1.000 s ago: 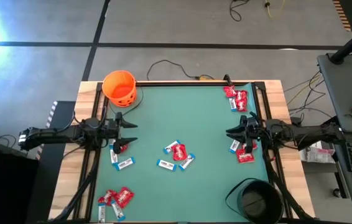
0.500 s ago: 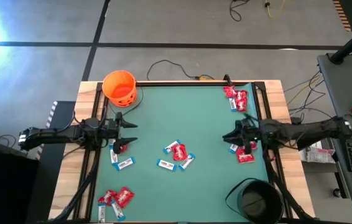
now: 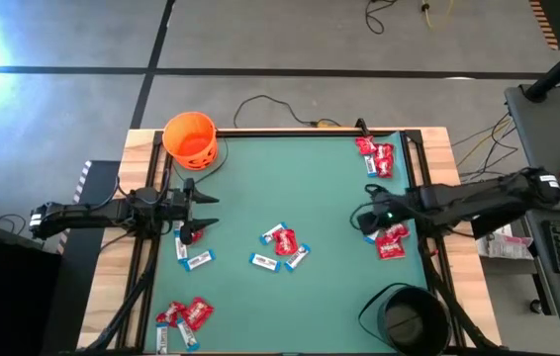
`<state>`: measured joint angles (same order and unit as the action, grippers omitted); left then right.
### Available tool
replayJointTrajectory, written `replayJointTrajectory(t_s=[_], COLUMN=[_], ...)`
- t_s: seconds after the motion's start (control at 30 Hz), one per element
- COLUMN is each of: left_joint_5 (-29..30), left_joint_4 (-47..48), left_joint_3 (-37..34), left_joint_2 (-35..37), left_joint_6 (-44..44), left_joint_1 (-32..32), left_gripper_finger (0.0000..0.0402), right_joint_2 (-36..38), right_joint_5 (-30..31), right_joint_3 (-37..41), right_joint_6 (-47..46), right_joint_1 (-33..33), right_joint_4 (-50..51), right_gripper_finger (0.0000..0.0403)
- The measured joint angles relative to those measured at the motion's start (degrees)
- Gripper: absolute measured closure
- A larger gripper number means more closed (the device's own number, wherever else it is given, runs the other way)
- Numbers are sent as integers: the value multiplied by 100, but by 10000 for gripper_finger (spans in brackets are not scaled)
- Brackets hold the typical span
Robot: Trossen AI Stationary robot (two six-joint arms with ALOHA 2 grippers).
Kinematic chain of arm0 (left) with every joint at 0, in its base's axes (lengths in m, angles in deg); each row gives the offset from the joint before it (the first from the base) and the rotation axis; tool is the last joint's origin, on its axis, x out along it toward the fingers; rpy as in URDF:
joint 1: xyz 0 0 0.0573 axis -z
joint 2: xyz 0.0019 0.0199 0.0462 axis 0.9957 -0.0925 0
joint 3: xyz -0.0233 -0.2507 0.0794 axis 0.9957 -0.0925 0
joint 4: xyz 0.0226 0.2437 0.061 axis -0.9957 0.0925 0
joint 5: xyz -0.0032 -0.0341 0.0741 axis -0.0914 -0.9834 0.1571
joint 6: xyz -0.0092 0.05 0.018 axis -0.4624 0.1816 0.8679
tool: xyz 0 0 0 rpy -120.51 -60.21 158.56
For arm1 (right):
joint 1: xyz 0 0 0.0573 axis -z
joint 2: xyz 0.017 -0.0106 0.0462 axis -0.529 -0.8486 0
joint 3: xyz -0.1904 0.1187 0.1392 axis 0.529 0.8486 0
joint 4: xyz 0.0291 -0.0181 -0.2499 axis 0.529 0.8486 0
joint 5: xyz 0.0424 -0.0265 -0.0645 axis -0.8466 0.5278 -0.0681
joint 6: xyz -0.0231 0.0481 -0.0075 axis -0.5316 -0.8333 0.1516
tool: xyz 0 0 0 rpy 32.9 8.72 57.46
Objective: Sort candy by brand, put in halloween buckets
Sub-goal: Put the white chocolate into the black bucket
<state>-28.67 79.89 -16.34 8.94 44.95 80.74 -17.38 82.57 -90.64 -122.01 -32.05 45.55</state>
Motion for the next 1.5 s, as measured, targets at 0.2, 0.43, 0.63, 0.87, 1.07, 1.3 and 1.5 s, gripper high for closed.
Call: replayJointTrajectory(t_s=[0.2,0.43,0.63,0.87,1.07,1.3,1.5], left_joint_5=[1,0,0,0,0,0,0], left_joint_4=[2,2,0,0,2,1,2], left_joint_3=[-1,0,-2,0,-1,-1,-2], left_joint_2=[0,0,0,2,0,0,0], left_joint_6=[0,0,0,0,0,0,0], left_joint_1=[-1,0,0,-2,0,-1,-2], left_gripper_finger=[130,130,130,130,130,130,130], right_joint_2=[-1085,-1670,-1693,-1665,-1658,-1654,-1894], right_joint_5=[-319,-508,-602,-565,-444,-369,-370], right_joint_3=[-690,-873,-873,-704,-162,-172,-507], right_joint_6=[-2572,-3156,-3389,-3753,-4090,-4100,-3790], right_joint_1=[139,215,218,254,277,275,237], right_joint_4=[558,593,688,1442,96,81,119], right_gripper_finger=[333,321,255,175,182,200,202])
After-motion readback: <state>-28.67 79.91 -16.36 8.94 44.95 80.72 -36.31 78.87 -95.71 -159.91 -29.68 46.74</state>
